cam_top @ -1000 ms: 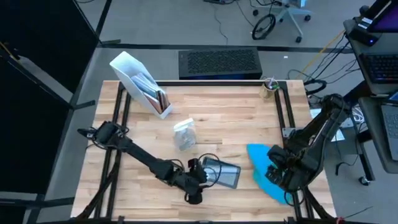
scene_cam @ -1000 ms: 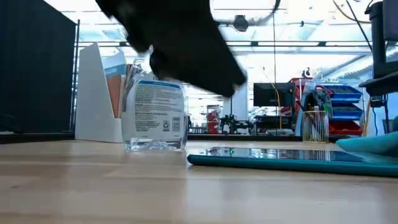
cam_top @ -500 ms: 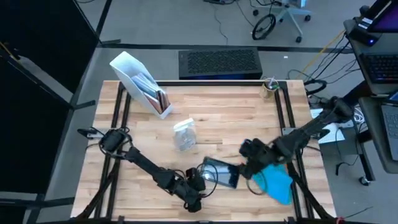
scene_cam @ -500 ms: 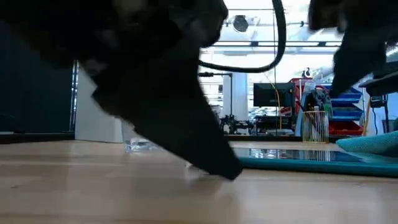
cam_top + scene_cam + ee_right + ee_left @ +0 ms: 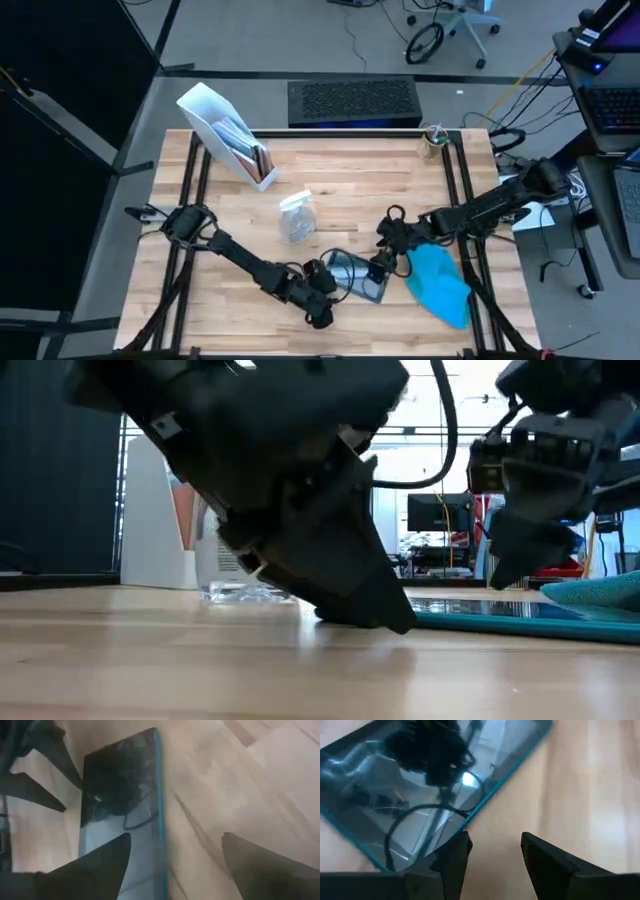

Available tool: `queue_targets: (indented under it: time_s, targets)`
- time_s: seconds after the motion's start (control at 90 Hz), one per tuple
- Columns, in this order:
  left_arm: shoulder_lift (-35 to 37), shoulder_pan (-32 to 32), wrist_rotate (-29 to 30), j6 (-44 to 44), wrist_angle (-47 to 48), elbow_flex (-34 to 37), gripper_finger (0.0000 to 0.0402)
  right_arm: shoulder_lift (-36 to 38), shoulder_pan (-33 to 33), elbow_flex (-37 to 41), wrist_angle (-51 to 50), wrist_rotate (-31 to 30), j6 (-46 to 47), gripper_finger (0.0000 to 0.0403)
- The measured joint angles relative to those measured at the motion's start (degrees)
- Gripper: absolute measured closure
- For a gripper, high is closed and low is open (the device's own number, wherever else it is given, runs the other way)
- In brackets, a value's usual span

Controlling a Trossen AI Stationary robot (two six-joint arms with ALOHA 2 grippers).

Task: Apply microfiber cloth
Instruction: Spray the back of the blue tablet with the spray bottle

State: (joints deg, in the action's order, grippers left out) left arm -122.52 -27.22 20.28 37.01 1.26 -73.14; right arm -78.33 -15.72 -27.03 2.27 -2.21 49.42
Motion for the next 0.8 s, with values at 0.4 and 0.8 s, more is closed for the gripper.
queue_targets:
  time_s: [0.4, 0.8]
  targets:
    - [0.0, 2.5, -0.2, 0.2, 0.5, 0.1, 0.0227, -15.7, -4.2, -0.2, 21.4, 3.3, 4.9, 0.0109]
    - [-0.1, 3.4, 0.3, -0.2, 0.3, 0.1, 0.0226, -19.1, -7.8, -0.1, 31.4, 3.4, 6.3, 0.0176]
